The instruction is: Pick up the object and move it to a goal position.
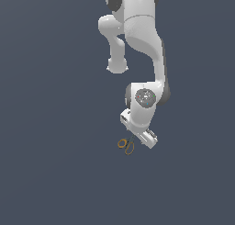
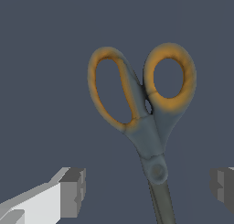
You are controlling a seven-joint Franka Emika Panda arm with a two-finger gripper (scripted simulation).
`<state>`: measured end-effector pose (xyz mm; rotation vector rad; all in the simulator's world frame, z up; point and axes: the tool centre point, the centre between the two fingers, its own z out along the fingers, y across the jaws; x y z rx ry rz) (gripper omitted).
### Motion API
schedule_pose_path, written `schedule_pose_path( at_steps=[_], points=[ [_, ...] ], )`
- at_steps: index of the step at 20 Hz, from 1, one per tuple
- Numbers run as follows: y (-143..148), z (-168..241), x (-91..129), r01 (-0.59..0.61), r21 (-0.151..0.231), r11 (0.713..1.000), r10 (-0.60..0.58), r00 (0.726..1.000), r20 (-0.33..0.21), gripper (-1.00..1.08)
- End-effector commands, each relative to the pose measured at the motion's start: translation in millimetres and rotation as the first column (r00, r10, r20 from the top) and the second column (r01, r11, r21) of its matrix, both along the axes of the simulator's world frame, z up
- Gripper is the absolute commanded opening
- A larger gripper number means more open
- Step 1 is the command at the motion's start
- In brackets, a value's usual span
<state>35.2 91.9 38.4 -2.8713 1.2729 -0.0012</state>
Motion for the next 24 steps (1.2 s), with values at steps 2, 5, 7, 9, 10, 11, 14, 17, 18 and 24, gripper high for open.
schedule_pose_path(
  at_steps=[2, 5, 7, 9, 10, 11, 14, 17, 18, 24],
  points=[
    [-0.1, -18.4, -1.1, 0.002, 0.0, 1.0, -0.002, 1.0, -0.001, 1.0],
    [0.1, -27.8, -1.0, 0.002, 0.0, 1.0, -0.002, 1.0, -0.001, 1.0],
    [-0.2, -30.3, -0.4, 0.003, 0.0, 1.0, -0.003, 1.0, -0.001, 1.0],
    [-0.2, -30.5, 0.2, 0.003, 0.0, 1.0, -0.003, 1.0, -0.001, 1.0],
    [-0.2, -30.5, 0.2, 0.003, 0.0, 1.0, -0.003, 1.0, -0.001, -1.0],
    [-0.2, -30.5, 0.2, 0.003, 0.0, 1.0, -0.003, 1.0, -0.001, -1.0],
    [-0.2, -30.5, 0.2, 0.003, 0.0, 1.0, -0.003, 1.0, -0.001, -1.0],
    [-0.2, -30.5, 0.2, 0.003, 0.0, 1.0, -0.003, 1.0, -0.001, -1.0],
    [-0.2, -30.5, 0.2, 0.003, 0.0, 1.0, -0.003, 1.0, -0.001, -1.0],
    [-4.4, -26.7, -0.9, 0.006, -0.002, 1.0, -0.006, 1.0, 0.0, -1.0]
  ],
)
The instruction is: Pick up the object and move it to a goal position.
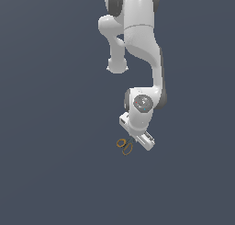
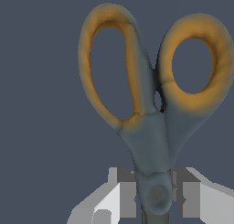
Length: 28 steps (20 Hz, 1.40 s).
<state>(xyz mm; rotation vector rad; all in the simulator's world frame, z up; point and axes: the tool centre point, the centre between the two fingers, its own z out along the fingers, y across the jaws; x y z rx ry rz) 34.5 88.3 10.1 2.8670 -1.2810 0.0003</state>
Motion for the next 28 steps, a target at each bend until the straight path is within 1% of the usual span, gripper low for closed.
schedule_pose_path(
  at_steps=[1, 9, 21, 28],
  points=[
    [-1.7, 2.8, -1.2, 0.0, 0.0, 1.0, 0.0, 1.0, 0.001, -1.0],
    [-17.5, 23.6, -17.6, 0.0, 0.001, 1.0, 0.0, 1.0, 0.001, -1.0],
    [-65.3, 87.3, -65.8, -0.002, 0.003, 1.0, 0.002, 1.0, 0.0, -1.0],
    [-85.3, 113.9, -84.1, -0.003, 0.003, 1.0, 0.003, 1.0, 0.0, -1.0]
  ],
)
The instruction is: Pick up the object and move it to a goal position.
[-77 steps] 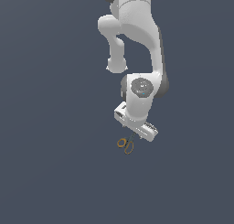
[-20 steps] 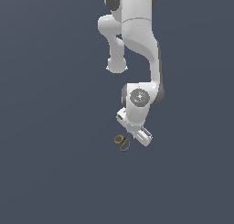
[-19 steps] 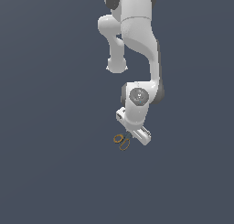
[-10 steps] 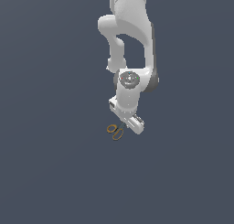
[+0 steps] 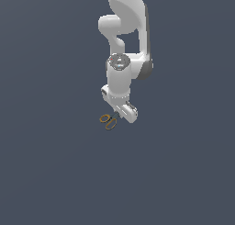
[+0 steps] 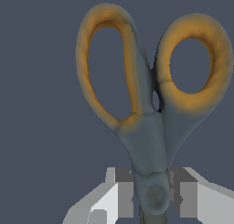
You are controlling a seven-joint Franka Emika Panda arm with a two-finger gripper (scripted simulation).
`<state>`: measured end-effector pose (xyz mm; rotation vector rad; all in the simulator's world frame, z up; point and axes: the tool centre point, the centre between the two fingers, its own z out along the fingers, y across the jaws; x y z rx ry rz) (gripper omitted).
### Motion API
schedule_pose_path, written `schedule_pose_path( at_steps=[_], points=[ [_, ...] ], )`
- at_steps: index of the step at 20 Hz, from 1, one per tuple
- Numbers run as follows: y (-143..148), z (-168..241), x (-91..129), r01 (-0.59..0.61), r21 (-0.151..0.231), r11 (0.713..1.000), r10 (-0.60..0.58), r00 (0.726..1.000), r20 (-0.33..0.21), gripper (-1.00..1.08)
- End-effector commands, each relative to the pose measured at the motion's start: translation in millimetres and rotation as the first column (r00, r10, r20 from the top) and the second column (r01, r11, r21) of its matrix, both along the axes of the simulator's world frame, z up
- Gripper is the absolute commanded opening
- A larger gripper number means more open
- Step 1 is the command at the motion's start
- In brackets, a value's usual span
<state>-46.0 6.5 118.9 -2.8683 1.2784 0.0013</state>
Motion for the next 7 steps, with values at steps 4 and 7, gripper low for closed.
schedule_pose_path(
  at_steps=[4, 7],
  points=[
    [-9.1, 12.7, -8.1, -0.001, 0.0, 1.0, 0.001, 1.0, 0.0, -1.0],
    [-10.4, 14.5, -9.1, -0.001, 0.0, 1.0, 0.001, 1.0, 0.0, -1.0]
  ],
)
